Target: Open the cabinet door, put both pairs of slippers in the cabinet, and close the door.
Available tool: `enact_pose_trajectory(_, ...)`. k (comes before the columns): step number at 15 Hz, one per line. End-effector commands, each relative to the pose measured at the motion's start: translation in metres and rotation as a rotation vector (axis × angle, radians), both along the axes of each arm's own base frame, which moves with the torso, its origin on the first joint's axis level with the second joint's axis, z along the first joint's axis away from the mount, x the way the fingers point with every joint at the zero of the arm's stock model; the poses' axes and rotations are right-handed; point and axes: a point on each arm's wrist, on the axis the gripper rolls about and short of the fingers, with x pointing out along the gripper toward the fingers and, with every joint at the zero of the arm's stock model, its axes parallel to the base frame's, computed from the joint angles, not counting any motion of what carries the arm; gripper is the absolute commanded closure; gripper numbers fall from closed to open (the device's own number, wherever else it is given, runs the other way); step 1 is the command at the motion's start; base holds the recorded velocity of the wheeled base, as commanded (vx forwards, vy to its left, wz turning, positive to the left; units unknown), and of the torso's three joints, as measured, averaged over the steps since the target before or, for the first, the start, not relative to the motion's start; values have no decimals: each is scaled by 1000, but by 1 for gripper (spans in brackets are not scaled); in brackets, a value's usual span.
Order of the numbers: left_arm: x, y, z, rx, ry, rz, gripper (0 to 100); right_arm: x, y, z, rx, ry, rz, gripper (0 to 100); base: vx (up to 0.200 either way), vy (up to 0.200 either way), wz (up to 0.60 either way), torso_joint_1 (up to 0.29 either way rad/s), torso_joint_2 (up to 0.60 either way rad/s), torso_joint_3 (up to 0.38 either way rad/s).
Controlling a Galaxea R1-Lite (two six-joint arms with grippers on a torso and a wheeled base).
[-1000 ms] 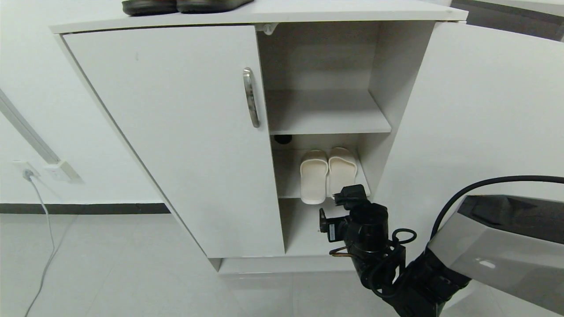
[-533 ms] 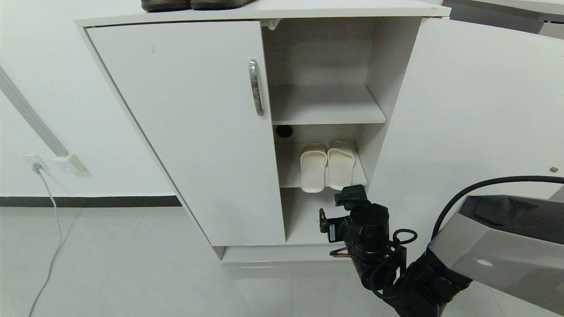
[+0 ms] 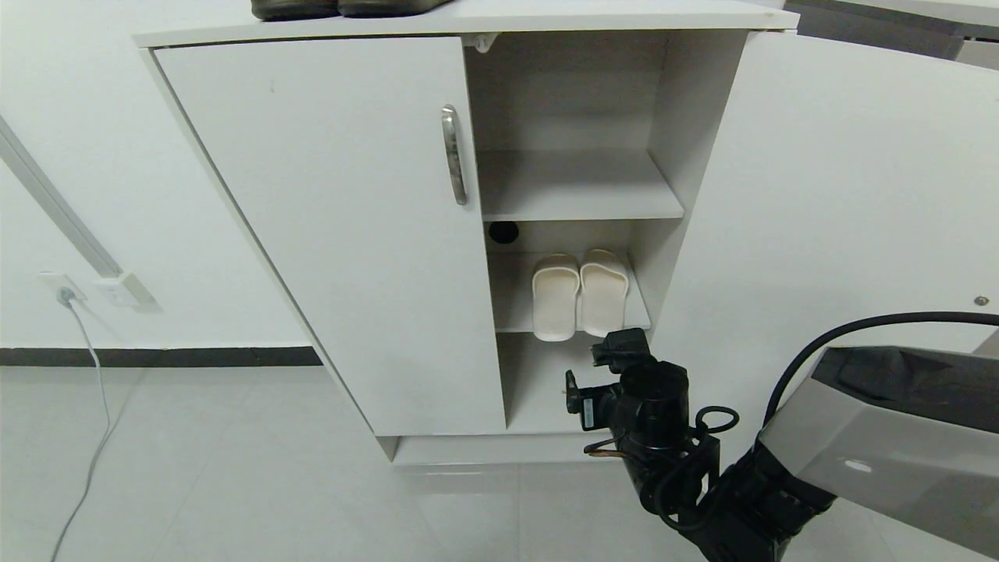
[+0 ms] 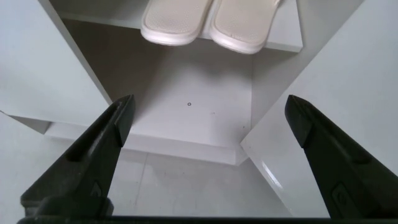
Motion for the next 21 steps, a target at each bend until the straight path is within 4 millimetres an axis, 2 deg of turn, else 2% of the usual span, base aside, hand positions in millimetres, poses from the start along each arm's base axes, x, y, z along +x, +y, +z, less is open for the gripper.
enact_pose_trajectory(1,0,0,0,0,2,-1,100,0,0,-1,-2,1,1,0,0,0,0,0,0,0)
enact_pose_trajectory(5,0,0,0,0,2,-1,100,0,0,0,0,0,1,0,0,0,0,2,1,54)
enact_pose_trajectory(13,0,0,0,0,2,0,100,0,0,0,5,-9,0,0,0,0,0,0,2,183)
enact_pose_trajectory(19,0,0,0,2,2,0,100,-1,0,0,6,-10,0,0,0,0,0,-1,0,13)
enact_pose_trajectory(21,0,0,0,2,2,0,100,-1,0,0,12,-18,0,0,0,200,0,5,5,2)
